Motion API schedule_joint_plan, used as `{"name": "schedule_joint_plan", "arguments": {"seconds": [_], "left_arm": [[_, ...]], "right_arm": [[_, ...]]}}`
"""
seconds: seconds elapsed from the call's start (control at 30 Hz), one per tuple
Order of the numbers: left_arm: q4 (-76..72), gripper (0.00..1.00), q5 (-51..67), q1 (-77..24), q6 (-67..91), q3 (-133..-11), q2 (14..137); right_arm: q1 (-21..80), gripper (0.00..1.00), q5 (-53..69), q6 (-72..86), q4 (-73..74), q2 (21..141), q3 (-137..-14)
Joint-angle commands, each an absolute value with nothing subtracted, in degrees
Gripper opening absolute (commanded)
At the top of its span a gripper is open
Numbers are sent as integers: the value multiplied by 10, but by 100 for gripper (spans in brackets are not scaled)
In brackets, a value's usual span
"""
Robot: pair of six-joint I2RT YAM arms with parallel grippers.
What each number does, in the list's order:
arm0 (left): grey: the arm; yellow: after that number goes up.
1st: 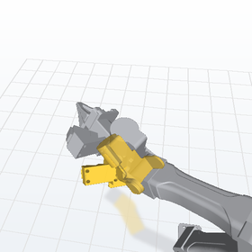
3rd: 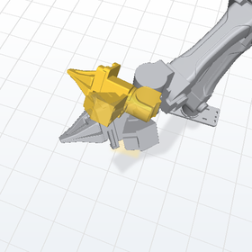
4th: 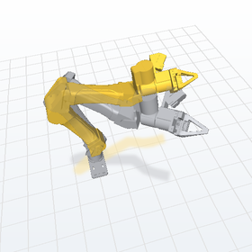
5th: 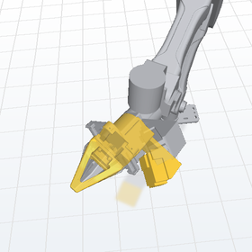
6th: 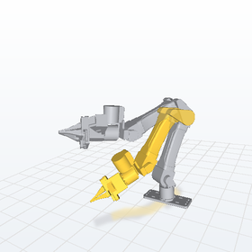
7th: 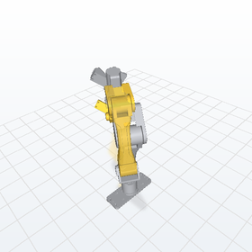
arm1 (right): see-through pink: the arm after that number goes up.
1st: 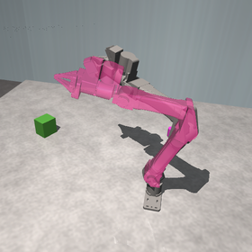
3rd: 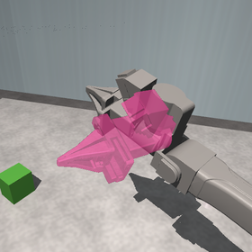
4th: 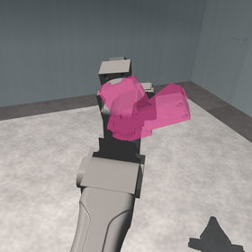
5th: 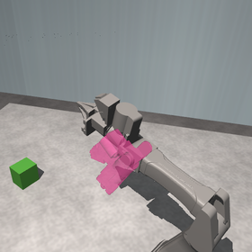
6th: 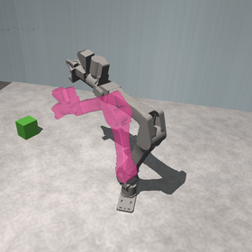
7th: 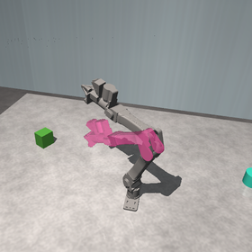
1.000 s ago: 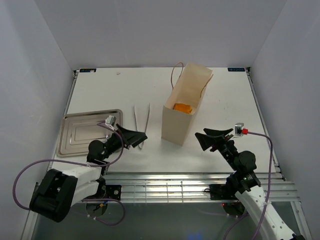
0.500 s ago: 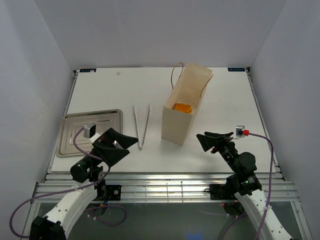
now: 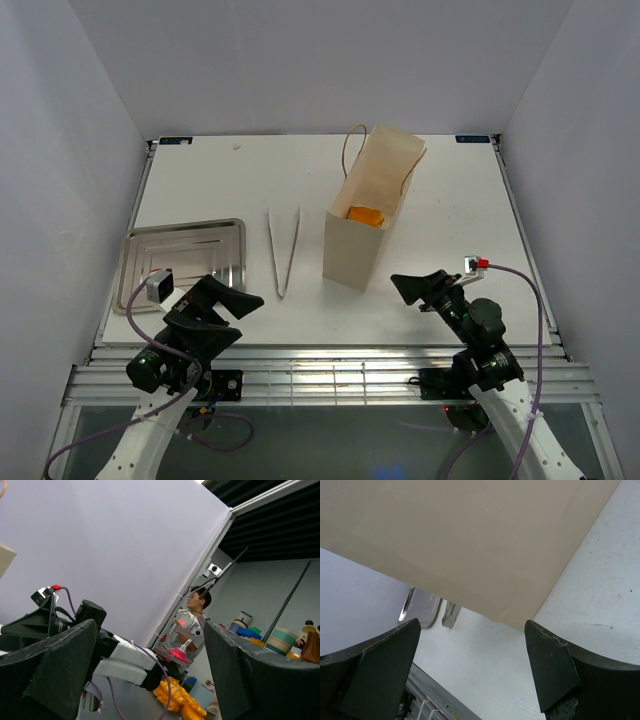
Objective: Place the fake bread into the paper bag
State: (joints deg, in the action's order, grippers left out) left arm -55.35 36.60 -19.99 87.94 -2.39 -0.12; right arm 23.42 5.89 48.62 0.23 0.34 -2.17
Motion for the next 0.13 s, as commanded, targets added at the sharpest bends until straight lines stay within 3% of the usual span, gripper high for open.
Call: {"name": "schedule_joint_plan", "arguments": {"seconds": [0.0, 0.1], "left_arm": [[-479, 98, 365, -197, 877, 142, -45], [-474, 98, 368, -198, 875, 142, -30]], "right_arm": [[236, 90, 52, 500, 32, -112, 167], [236, 90, 59, 498, 33, -108, 161]]}}
